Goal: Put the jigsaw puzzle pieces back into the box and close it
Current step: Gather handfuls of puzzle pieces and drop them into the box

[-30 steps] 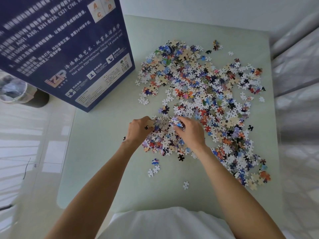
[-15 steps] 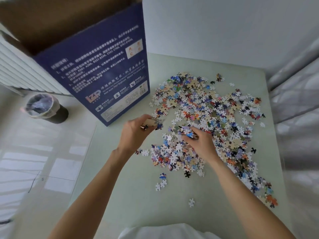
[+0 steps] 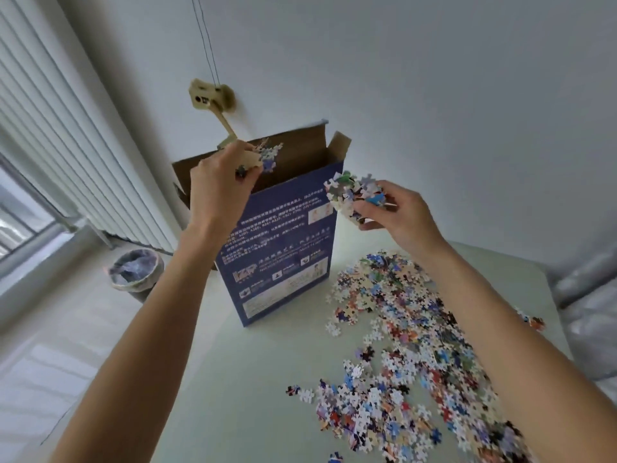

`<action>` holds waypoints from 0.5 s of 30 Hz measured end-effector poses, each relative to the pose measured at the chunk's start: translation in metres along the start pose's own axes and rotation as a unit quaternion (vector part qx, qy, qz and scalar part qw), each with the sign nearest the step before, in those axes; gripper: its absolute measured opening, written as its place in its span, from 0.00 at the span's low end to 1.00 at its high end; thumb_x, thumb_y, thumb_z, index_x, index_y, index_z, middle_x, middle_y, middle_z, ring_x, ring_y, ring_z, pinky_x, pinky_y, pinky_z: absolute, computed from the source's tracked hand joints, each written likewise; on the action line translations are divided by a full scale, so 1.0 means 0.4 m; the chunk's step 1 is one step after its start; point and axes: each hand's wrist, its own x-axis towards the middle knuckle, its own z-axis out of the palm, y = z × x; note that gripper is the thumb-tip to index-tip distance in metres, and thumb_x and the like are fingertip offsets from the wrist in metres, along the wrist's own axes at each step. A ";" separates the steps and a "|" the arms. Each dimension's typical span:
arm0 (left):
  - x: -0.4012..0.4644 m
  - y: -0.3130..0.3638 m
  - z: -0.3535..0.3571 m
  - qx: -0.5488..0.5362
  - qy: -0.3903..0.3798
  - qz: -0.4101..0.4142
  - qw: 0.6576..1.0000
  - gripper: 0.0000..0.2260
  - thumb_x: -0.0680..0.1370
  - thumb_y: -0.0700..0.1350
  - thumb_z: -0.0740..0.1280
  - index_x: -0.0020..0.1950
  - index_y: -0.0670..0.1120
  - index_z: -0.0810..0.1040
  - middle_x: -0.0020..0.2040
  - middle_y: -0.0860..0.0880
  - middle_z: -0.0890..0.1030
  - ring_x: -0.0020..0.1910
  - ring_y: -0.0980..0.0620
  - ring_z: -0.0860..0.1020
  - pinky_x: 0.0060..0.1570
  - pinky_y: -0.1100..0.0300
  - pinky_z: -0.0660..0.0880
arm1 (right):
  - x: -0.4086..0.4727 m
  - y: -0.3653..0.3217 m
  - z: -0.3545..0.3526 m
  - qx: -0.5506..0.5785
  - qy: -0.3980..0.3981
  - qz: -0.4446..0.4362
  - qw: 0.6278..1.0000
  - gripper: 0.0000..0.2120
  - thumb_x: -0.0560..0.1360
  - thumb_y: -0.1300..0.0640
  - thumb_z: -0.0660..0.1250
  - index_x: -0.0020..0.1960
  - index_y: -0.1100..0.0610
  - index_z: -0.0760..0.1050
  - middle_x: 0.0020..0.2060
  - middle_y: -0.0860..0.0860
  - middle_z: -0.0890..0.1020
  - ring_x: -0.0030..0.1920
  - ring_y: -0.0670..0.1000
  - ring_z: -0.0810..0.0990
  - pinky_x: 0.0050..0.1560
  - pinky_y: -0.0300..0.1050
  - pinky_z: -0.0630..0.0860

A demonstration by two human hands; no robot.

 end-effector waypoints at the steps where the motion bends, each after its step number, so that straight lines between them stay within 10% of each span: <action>1: 0.009 -0.011 0.007 0.018 -0.027 -0.014 0.999 0.12 0.75 0.42 0.69 0.57 0.43 0.77 0.53 0.43 0.82 0.50 0.44 0.80 0.47 0.57 0.74 | 0.037 -0.020 0.007 -0.012 0.000 -0.017 1.000 0.11 0.73 0.59 0.69 0.55 0.55 0.76 0.47 0.50 0.81 0.44 0.48 0.82 0.41 0.45 0.82; 9: 0.043 -0.058 0.031 0.007 -0.174 -0.125 0.977 0.17 0.74 0.45 0.69 0.62 0.47 0.74 0.55 0.45 0.79 0.52 0.45 0.76 0.46 0.57 0.71 | 0.259 -0.093 0.087 -0.117 -0.069 -0.082 0.987 0.21 0.72 0.57 0.71 0.63 0.59 0.73 0.55 0.53 0.78 0.47 0.48 0.79 0.38 0.38 0.80; 15: 0.042 -0.073 0.026 -0.030 -0.185 -0.111 0.976 0.17 0.72 0.52 0.71 0.59 0.48 0.75 0.48 0.51 0.80 0.45 0.52 0.78 0.45 0.59 0.75 | 0.319 -0.096 0.135 -0.333 -0.148 -0.161 0.917 0.16 0.72 0.51 0.70 0.59 0.53 0.77 0.55 0.52 0.80 0.54 0.52 0.75 0.50 0.53 0.76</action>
